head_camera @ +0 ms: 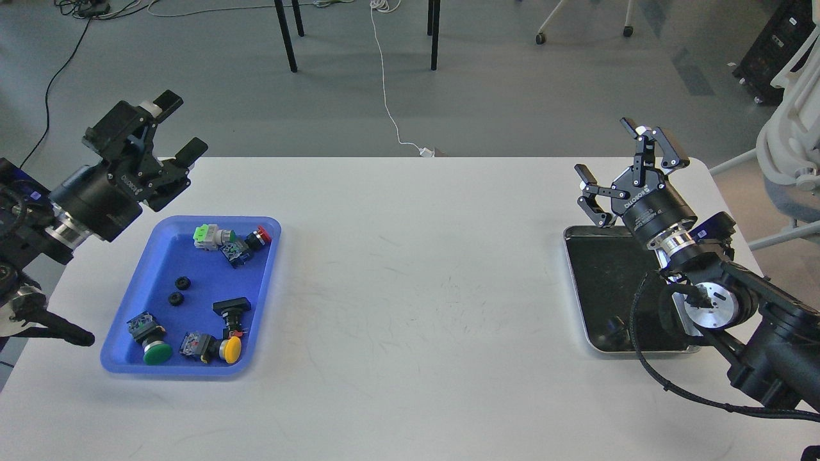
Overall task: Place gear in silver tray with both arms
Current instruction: 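Move the left gripper down toward the black gears in the blue tray, then close the left gripper on a small black gear in the blue tray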
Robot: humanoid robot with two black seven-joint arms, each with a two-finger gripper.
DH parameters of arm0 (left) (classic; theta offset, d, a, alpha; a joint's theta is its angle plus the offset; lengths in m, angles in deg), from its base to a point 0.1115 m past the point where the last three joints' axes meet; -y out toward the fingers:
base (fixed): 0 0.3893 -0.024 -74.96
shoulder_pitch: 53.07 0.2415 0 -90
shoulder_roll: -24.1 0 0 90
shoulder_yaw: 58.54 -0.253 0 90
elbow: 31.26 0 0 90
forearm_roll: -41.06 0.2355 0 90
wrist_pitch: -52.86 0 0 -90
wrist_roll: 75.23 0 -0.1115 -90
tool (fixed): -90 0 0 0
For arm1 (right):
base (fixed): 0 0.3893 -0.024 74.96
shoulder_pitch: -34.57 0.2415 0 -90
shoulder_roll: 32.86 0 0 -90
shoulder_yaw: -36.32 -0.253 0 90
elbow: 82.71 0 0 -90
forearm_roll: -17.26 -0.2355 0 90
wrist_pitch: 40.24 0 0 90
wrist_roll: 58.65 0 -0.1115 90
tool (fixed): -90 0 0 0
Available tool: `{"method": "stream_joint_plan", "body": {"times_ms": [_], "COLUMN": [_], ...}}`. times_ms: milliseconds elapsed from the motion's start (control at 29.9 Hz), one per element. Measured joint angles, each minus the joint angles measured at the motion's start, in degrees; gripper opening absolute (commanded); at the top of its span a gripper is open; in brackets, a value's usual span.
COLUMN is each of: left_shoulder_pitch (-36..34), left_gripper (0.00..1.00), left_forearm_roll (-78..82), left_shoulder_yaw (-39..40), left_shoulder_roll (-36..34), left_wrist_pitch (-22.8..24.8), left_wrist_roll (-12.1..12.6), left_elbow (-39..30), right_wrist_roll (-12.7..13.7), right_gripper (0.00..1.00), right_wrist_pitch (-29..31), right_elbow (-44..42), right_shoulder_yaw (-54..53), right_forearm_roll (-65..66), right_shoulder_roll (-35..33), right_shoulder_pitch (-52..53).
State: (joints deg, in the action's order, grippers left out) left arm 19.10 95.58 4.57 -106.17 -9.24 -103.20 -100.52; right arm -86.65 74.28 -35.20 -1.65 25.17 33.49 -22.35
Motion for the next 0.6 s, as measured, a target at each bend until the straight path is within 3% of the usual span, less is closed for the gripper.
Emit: {"method": "stream_joint_plan", "body": {"times_ms": [334, 602], "left_shoulder_pitch": [-1.01, -6.68], "left_gripper": [0.98, 0.96], "left_forearm_roll": [38.99, 59.94], "left_shoulder_yaw": [-2.94, -14.96], "left_shoulder_roll": [-13.81, -16.11], "left_wrist_pitch": [-0.22, -7.86], "left_wrist_roll": [-0.05, -0.05], "left_elbow": [-0.42, 2.66], "right_wrist_roll": [0.00, 0.00], "right_gripper": [0.99, 0.99], "right_wrist_pitch": [0.00, 0.00], "right_elbow": [0.05, 0.05], "right_shoulder_yaw": [0.01, 0.01], "right_forearm_roll": [0.07, 0.09], "right_shoulder_roll": [0.00, 0.00], "right_shoulder_pitch": [0.14, 0.00]}}
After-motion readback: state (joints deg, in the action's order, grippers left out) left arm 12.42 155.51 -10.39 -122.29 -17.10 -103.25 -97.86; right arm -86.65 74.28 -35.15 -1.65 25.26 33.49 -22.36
